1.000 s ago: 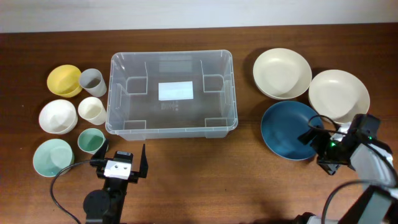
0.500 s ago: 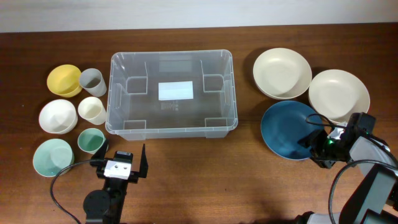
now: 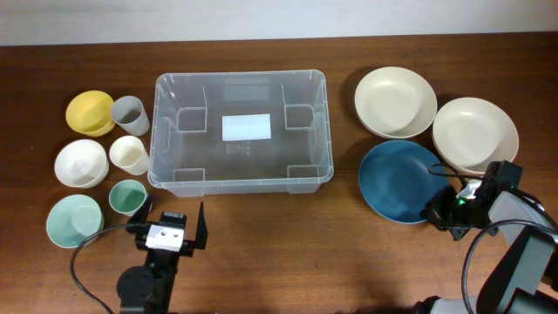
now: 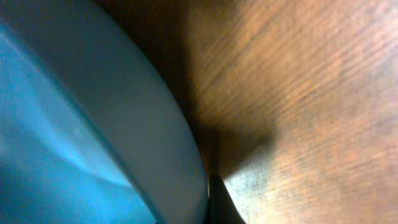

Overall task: Pack container
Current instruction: 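Move the right gripper to the blue plate and grasp its rim, then lift the blue plate with the right gripper over the container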

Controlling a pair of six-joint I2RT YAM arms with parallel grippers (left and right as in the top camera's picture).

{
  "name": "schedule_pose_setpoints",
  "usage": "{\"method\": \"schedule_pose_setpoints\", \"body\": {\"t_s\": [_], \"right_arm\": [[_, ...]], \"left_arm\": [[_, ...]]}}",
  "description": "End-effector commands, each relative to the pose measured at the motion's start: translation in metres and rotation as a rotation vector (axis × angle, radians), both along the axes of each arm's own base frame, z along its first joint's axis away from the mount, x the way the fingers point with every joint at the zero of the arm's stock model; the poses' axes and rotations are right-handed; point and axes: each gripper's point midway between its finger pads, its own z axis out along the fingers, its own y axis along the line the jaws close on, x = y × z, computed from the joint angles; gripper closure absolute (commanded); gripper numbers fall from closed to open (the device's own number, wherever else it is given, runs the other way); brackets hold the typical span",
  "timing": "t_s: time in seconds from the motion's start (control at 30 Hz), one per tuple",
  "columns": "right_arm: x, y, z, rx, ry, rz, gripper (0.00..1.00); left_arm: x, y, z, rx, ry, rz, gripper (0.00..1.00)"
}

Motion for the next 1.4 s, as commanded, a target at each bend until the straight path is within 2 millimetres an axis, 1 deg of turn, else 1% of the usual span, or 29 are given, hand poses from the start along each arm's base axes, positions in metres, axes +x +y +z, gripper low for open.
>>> {"method": "schedule_pose_setpoints", "body": {"t_s": [0.0,0.1,0.17,0.2,0.23,0.27,0.3,0.33,0.4,0.43,0.47,0.5,0.53,0.57,0.6,0.63,0.7,0.73,0.8,0.83,0.87,0.93,0.97,1.0,1.03,1.07,1.13,1.17,1.37], "right_arm": [[0.008,-0.003,0.013,0.001,-0.012,-0.006,0.96],[0.014,-0.007,0.036,-0.010,-0.032,-0.005,0.96],[0.020,-0.010,0.063,-0.028,-0.070,-0.004,0.96],[0.026,-0.011,0.084,-0.037,-0.114,-0.001,0.96],[0.031,-0.011,0.098,-0.042,-0.148,0.002,0.96],[0.037,-0.011,0.121,-0.052,-0.204,0.007,0.96],[0.045,-0.013,0.159,-0.089,-0.294,0.013,0.96],[0.047,-0.015,0.179,-0.115,-0.339,0.015,0.96],[0.052,-0.017,0.232,-0.188,-0.462,0.019,0.96],[0.052,-0.017,0.264,-0.229,-0.534,0.019,0.96],[0.052,-0.016,0.281,-0.246,-0.573,0.016,0.96],[0.053,-0.006,0.314,-0.260,-0.651,0.011,0.96],[0.055,0.007,0.336,-0.256,-0.707,0.031,0.96],[0.057,0.016,0.345,-0.252,-0.733,0.051,0.96],[0.064,0.045,0.359,-0.222,-0.785,0.121,0.96],[0.069,0.065,0.364,-0.197,-0.813,0.165,0.96],[0.082,0.102,0.363,-0.182,-0.827,0.224,0.96],[0.088,0.116,0.360,-0.188,-0.825,0.245,0.96],[0.104,0.157,0.348,-0.203,-0.811,0.301,0.96],[0.114,0.187,0.338,-0.197,-0.805,0.348,0.96],[0.119,0.203,0.332,-0.187,-0.804,0.377,0.96],[0.130,0.243,0.313,-0.146,-0.790,0.446,0.96],[0.138,0.267,0.292,-0.121,-0.751,0.475,0.96],[0.140,0.273,0.285,-0.117,-0.738,0.481,0.96],[0.145,0.283,0.269,-0.108,-0.703,0.488,0.96],[0.150,0.294,0.248,-0.092,-0.655,0.500,0.96],[0.154,0.307,0.226,-0.069,-0.613,0.529,0.96],[0.156,0.316,0.211,-0.044,-0.581,0.551,0.96],[0.157,0.349,0.163,0.022,-0.507,0.625,0.97]], "left_arm": [[0.000,0.001,-0.002,0.005,0.003,0.001,0.00],[0.000,0.001,-0.002,0.005,0.003,0.001,0.00],[0.000,0.001,-0.002,0.004,0.003,0.001,0.00],[0.000,0.001,-0.002,0.005,0.003,0.001,0.00],[0.000,0.001,-0.002,0.005,0.003,0.001,0.00],[0.000,0.001,-0.002,0.005,0.003,0.001,0.00],[0.000,0.001,-0.002,0.005,0.003,0.001,0.00],[0.000,0.001,-0.002,0.005,0.003,0.001,0.00],[0.000,0.001,-0.002,0.005,0.003,0.001,0.00],[0.000,0.001,-0.002,0.005,0.003,0.001,0.00],[0.000,0.001,-0.002,0.005,0.003,0.001,0.00],[0.000,0.001,-0.002,0.005,0.003,0.001,0.00],[0.000,0.001,-0.002,0.005,0.003,0.001,0.00],[0.000,0.001,-0.002,0.005,0.003,0.001,0.00],[0.000,0.001,-0.002,0.005,0.003,0.001,0.00],[0.000,0.001,-0.002,0.005,0.003,0.001,0.00],[0.000,0.001,-0.002,0.005,0.003,0.001,0.00],[0.000,0.001,-0.002,0.005,0.003,0.001,0.00],[0.000,0.001,-0.002,0.005,0.003,0.001,0.00],[0.000,0.001,-0.002,0.005,0.003,0.001,0.00],[0.000,0.001,-0.002,0.005,0.003,0.001,0.00],[0.000,0.001,-0.002,0.005,0.003,0.001,0.00],[0.000,0.001,-0.002,0.005,0.003,0.001,0.00],[0.000,0.001,-0.002,0.005,0.003,0.001,0.00],[0.000,0.001,-0.002,0.005,0.003,0.001,0.00],[0.000,0.001,-0.002,0.005,0.003,0.001,0.00],[0.000,0.001,-0.002,0.005,0.003,0.001,0.00],[0.000,0.001,-0.002,0.005,0.003,0.001,0.00],[0.000,0.001,-0.002,0.005,0.003,0.001,0.00]]}}
